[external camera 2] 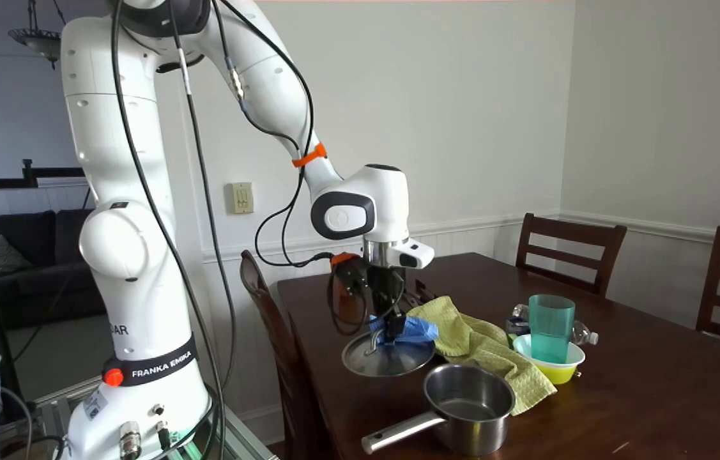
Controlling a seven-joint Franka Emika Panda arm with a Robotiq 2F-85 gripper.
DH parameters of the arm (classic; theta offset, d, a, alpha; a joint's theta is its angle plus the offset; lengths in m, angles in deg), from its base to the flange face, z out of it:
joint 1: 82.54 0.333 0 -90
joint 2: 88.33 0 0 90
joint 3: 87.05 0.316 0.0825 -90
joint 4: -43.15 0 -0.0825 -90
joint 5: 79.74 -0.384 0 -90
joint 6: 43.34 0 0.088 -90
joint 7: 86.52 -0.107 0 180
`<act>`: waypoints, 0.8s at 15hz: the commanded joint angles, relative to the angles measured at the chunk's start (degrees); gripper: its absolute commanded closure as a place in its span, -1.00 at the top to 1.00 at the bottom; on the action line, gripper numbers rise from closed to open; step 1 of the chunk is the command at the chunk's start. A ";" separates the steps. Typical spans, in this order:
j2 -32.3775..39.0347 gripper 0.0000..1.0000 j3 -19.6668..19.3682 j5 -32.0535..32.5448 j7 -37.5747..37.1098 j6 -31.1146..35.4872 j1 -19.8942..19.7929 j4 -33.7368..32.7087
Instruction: Use the towel to lift the lid put it on the pot and then put the towel on the table
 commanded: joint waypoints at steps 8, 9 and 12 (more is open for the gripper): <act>-1.13 -0.94 -7.07 2.45 2.15 0.16 -1.11 -3.29; -0.92 -0.94 -7.94 1.37 3.30 0.47 -1.43 -3.75; -0.86 -0.78 -8.68 1.14 3.30 0.19 -1.09 -3.52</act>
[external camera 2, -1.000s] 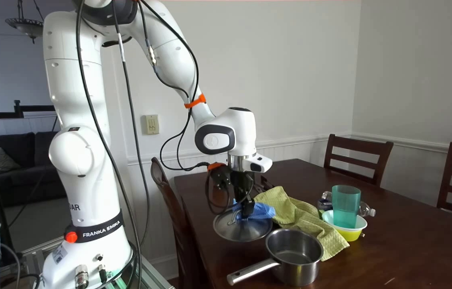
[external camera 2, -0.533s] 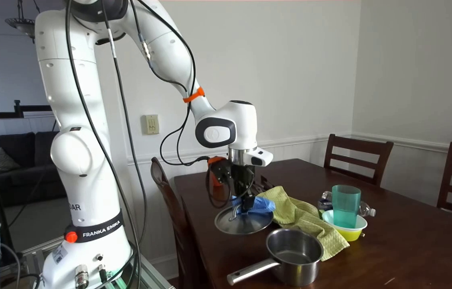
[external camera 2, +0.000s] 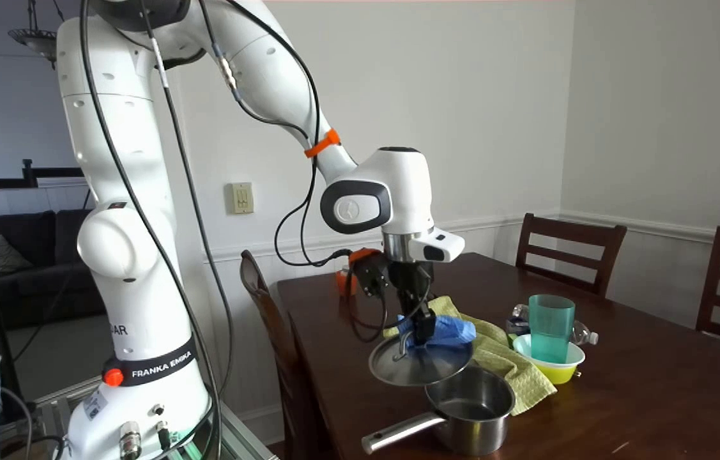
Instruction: Use the towel to lift the lid put it on the pot and then put the towel on the table
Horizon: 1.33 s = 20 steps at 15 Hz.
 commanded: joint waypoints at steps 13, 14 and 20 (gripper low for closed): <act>3.73 -0.94 -1.92 -6.26 5.28 -0.23 -1.94 -3.66; 3.99 -0.94 -2.11 -9.36 7.30 -1.46 -2.43 -4.84; 9.96 -0.94 -2.19 -21.30 14.22 -5.97 -5.25 -12.16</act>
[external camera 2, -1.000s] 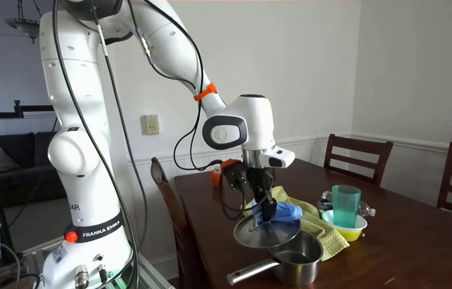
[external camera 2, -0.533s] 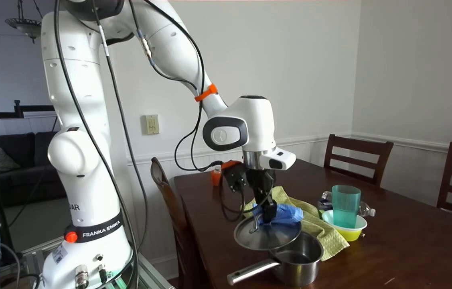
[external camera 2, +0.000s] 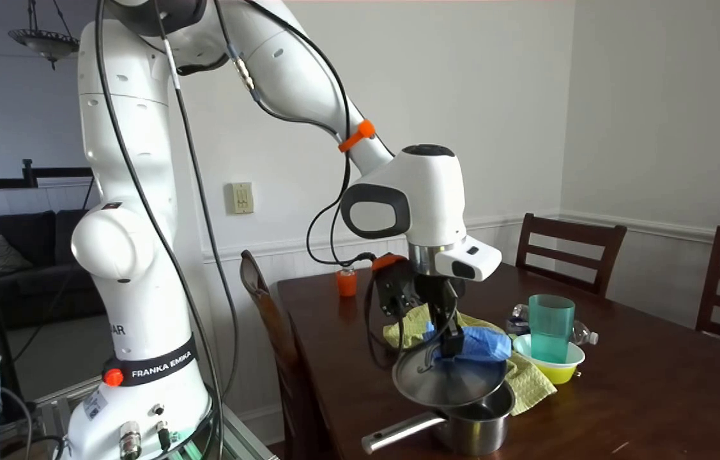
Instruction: Use the towel to lift the lid put it on the pot and then put the towel on the table
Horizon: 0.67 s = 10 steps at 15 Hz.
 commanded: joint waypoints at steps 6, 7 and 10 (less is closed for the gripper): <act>11.32 -0.94 2.67 -5.07 0.68 -5.95 -5.33 -11.90; 12.58 -0.94 3.08 -4.68 0.28 -6.43 -5.88 -12.95; 15.17 -0.94 4.52 -4.52 -0.42 -8.66 -7.43 -15.40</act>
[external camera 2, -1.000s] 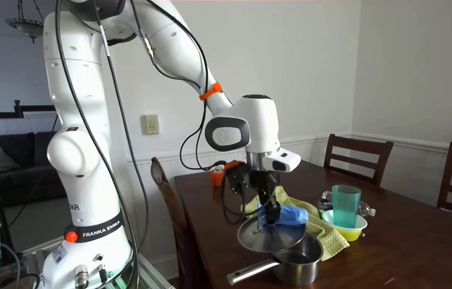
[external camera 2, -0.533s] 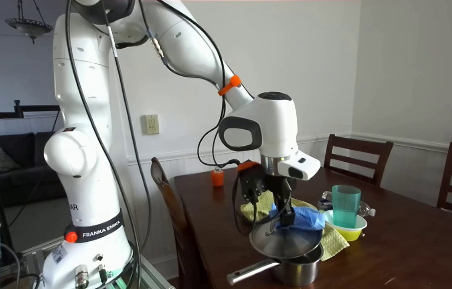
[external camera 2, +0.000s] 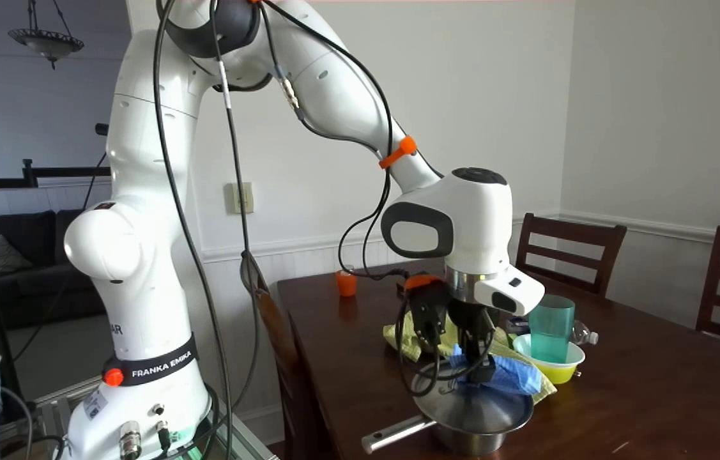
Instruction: Use the towel to lift the lid put it on the pot and then put the towel on the table
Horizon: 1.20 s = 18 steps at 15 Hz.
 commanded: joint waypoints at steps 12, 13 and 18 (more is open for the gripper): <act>2.59 -0.94 3.44 1.08 -2.50 -6.35 -2.82 -5.03; 2.52 -0.28 3.37 1.39 -2.69 -6.28 -2.66 -4.88; 1.13 0.24 2.56 4.07 -3.47 -5.81 -1.73 -3.91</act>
